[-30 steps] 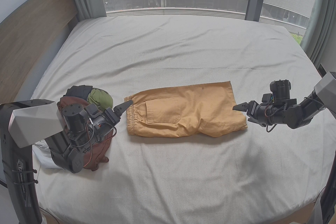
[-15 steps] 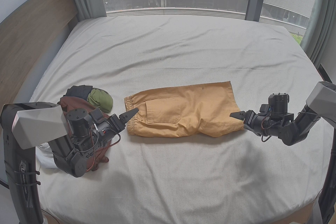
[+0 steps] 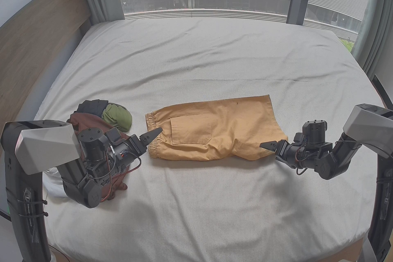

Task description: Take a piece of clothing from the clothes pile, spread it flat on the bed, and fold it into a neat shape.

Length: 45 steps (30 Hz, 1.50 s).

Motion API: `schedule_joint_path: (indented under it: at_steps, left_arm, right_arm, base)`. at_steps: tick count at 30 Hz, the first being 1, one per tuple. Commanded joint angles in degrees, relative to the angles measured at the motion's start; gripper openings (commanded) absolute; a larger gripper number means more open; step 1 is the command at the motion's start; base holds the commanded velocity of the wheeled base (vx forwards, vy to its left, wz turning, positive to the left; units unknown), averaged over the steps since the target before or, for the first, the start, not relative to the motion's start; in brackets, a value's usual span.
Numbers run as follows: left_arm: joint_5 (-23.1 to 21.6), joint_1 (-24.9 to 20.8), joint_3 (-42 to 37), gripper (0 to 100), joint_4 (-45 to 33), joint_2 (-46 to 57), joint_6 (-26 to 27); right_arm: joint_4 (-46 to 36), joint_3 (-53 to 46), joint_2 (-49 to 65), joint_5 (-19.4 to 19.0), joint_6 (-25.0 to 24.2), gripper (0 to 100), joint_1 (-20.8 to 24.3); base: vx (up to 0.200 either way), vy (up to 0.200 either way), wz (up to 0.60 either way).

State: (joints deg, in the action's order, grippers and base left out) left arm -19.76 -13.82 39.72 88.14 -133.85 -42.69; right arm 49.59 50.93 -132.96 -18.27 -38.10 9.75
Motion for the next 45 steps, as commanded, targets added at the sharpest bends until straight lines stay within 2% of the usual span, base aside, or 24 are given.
schedule_joint_path:
  at_steps: [1,11,20,26,45]
  left_arm:
    - [-0.01,-0.06,0.01,100,0.10,-0.53,0.06]
    - [-0.01,-0.15,0.10,100,0.10,-0.88,0.06]
    - [-0.01,-0.15,0.10,100,0.10,-1.24,0.06]
    - [-0.01,-0.15,0.10,100,0.10,-1.24,0.06]
    - [-0.01,-0.33,0.10,100,0.10,-1.32,0.06]
  right_arm:
    - [2.26,1.19,-3.62,0.34,-1.63,100,0.53]
    - [5.52,5.41,-7.75,1.84,-5.06,100,0.79]
    - [14.92,7.34,-11.62,2.45,-9.10,100,2.73]
    - [20.72,8.39,-14.69,3.33,-9.45,100,3.26]
    - [24.59,9.36,-16.45,4.21,-9.63,100,3.34]
  base:
    - [0.000,0.000,0.00]
    - [0.000,0.000,0.00]
    - [0.000,0.000,0.00]
    - [0.000,0.000,0.00]
    - [0.000,0.000,0.00]
